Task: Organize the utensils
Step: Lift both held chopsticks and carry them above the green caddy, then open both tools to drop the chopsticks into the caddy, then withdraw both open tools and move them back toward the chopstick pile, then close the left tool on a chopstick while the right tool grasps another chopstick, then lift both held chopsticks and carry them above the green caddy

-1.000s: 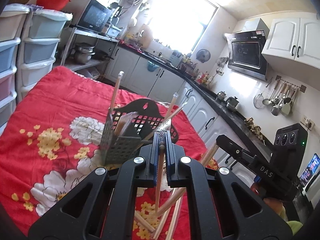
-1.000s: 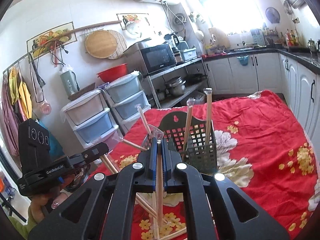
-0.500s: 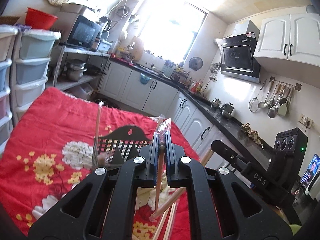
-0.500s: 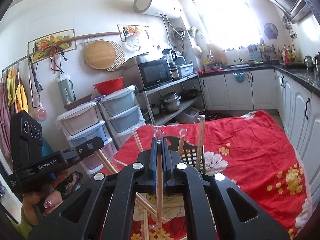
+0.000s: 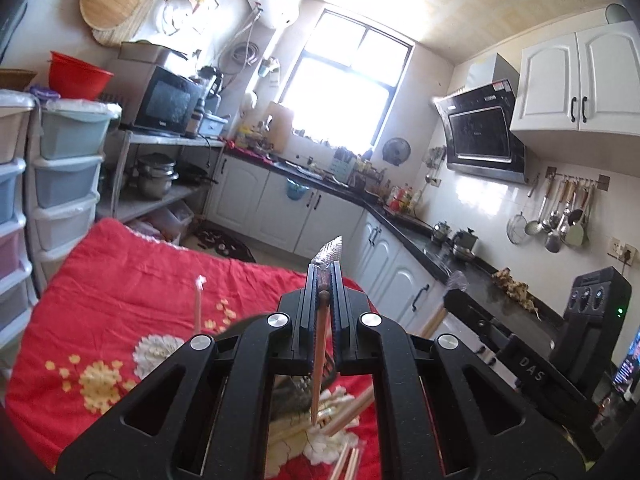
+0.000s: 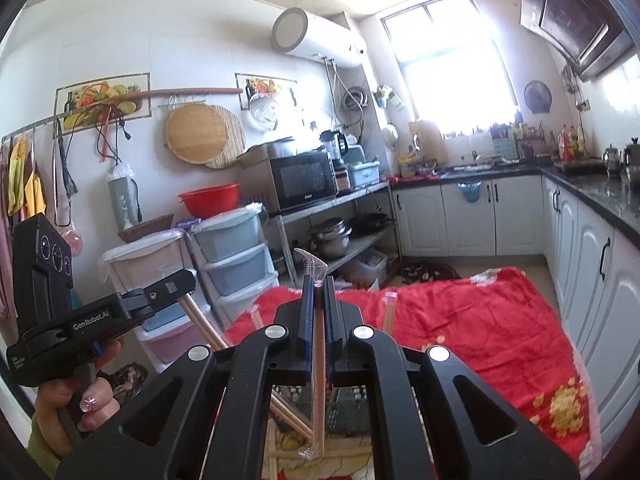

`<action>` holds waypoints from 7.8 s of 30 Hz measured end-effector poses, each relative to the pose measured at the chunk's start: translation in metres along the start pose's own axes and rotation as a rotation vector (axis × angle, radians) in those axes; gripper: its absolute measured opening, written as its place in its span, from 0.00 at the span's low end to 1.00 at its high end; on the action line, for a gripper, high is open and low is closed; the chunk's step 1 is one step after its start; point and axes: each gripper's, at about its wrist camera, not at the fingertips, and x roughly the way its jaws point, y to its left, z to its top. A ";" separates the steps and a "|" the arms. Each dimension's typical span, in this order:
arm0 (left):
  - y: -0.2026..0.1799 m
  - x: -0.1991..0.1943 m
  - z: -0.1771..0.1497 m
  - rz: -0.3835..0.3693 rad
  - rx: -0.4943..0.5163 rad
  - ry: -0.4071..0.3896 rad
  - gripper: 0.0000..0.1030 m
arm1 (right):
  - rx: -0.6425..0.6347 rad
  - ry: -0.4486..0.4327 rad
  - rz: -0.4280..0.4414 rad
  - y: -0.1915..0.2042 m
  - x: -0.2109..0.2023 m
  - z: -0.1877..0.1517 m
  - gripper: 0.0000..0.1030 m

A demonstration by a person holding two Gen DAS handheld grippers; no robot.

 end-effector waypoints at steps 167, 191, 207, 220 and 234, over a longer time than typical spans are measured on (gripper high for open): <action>0.112 0.049 -0.173 0.214 -0.207 0.447 0.64 | 0.204 0.691 -0.192 -0.051 0.059 -0.202 0.49; 0.161 0.101 -0.175 0.172 -0.445 0.633 0.33 | 0.381 0.729 -0.139 -0.071 0.092 -0.204 0.27; 0.171 0.096 -0.180 0.173 -0.419 0.607 0.08 | 0.408 0.721 -0.043 -0.063 0.100 -0.203 0.15; 0.167 0.036 -0.154 0.180 -0.411 0.409 0.06 | 0.356 0.656 0.050 -0.039 0.089 -0.185 0.08; 0.128 -0.016 -0.118 0.135 -0.323 0.247 0.03 | 0.196 0.524 0.130 0.006 0.059 -0.142 0.06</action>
